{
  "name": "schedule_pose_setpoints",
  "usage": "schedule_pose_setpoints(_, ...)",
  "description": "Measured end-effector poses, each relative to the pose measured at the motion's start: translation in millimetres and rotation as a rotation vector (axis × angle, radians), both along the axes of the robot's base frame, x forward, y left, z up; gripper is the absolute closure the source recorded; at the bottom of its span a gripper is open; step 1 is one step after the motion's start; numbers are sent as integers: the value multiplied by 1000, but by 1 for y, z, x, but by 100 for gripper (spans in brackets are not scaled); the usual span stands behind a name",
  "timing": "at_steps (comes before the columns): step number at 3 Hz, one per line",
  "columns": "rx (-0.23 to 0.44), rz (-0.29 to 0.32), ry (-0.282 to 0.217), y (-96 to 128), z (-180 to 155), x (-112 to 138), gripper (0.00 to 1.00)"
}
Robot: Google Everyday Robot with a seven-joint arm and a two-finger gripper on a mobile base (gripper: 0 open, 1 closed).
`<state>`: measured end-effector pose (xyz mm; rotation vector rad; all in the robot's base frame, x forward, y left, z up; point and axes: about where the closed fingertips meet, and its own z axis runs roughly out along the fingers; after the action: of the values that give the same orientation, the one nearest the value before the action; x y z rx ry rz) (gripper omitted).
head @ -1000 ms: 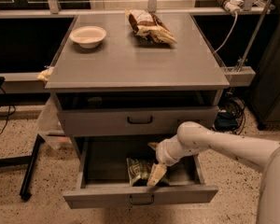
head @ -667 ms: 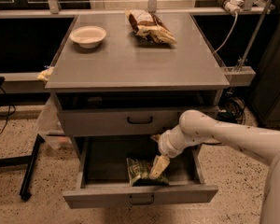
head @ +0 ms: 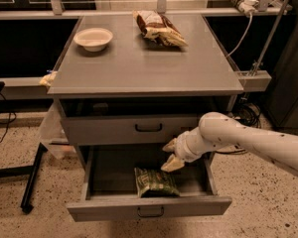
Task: Pick green jalapeno chip bag from middle drawer and place on counter
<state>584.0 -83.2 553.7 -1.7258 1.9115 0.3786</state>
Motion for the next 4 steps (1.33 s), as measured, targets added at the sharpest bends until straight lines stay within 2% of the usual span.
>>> schedule_pose_setpoints(1,3,-27,-51,-5,-3,-4,71)
schedule_pose_setpoints(2,3,-27,-51,-5,-3,-4,93)
schedule_pose_setpoints(3,6,-19,-60,-3,-14,-5,100)
schedule_pose_setpoints(4,13,-16,-74,-1,-31,-1,100)
